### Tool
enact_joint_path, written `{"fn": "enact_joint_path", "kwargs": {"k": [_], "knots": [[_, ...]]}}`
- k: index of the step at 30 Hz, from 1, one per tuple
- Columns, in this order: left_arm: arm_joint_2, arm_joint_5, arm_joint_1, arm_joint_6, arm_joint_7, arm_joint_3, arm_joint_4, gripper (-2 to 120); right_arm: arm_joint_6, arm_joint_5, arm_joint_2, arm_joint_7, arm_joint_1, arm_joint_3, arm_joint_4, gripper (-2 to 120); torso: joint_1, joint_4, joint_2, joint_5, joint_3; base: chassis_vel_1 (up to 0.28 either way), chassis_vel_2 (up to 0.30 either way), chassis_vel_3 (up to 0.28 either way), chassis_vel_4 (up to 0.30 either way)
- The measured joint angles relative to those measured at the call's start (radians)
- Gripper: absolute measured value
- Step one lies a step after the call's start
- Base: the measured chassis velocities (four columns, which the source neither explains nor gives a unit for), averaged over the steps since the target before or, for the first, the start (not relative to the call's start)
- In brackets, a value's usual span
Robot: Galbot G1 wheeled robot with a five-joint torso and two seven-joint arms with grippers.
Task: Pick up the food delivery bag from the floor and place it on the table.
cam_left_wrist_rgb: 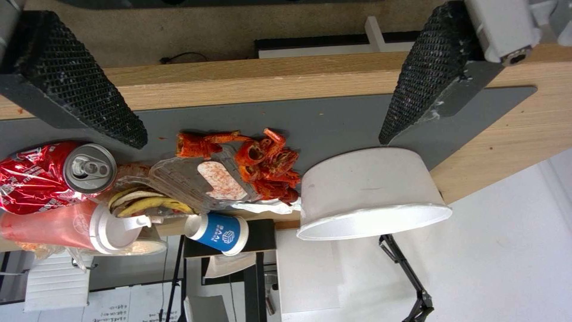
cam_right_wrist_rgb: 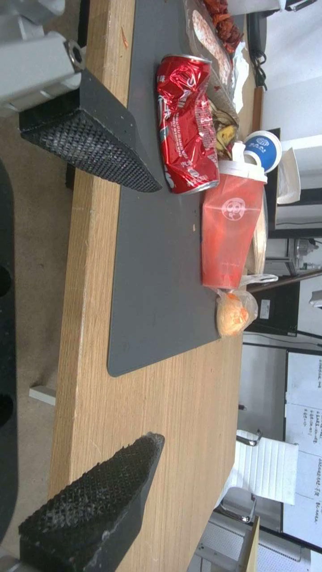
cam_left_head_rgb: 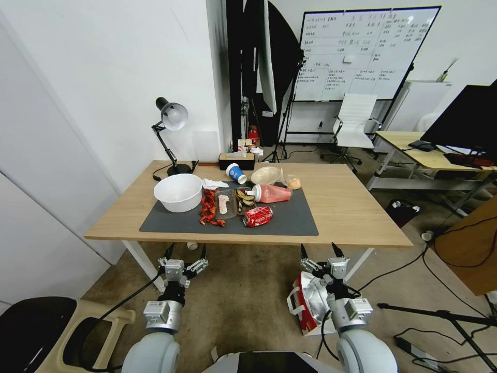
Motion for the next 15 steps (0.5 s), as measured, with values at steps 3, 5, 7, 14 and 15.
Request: {"fn": "enact_joint_path", "kwargs": {"k": [3,5,7,14,15], "knots": [[0.0,0.0,0.0,0.0,0.0,0.0,0.0,100,0.0,0.0,0.0,0.0,0.0,0.0,0.0,100,0.0,-0.0001,0.0,0.0,0.0,0.0,0.0,0.0,0.0],[0.0,0.0,0.0,0.0,0.0,0.0,0.0,100,0.0,0.0,0.0,0.0,0.0,0.0,0.0,100,0.0,0.0,0.0,0.0,0.0,0.0,0.0,0.0,0.0],[0.0,0.0,0.0,0.0,0.0,0.0,0.0,100,0.0,0.0,0.0,0.0,0.0,0.0,0.0,100,0.0,-0.0001,0.0,0.0,0.0,0.0,0.0,0.0,0.0],[0.0,0.0,0.0,0.0,0.0,0.0,0.0,100,0.0,0.0,0.0,0.0,0.0,0.0,0.0,100,0.0,0.0,0.0,0.0,0.0,0.0,0.0,0.0,0.0],[0.0,0.0,0.0,0.0,0.0,0.0,0.0,100,0.0,0.0,0.0,0.0,0.0,0.0,0.0,100,0.0,0.0,0.0,0.0,0.0,0.0,0.0,0.0,0.0]]}}
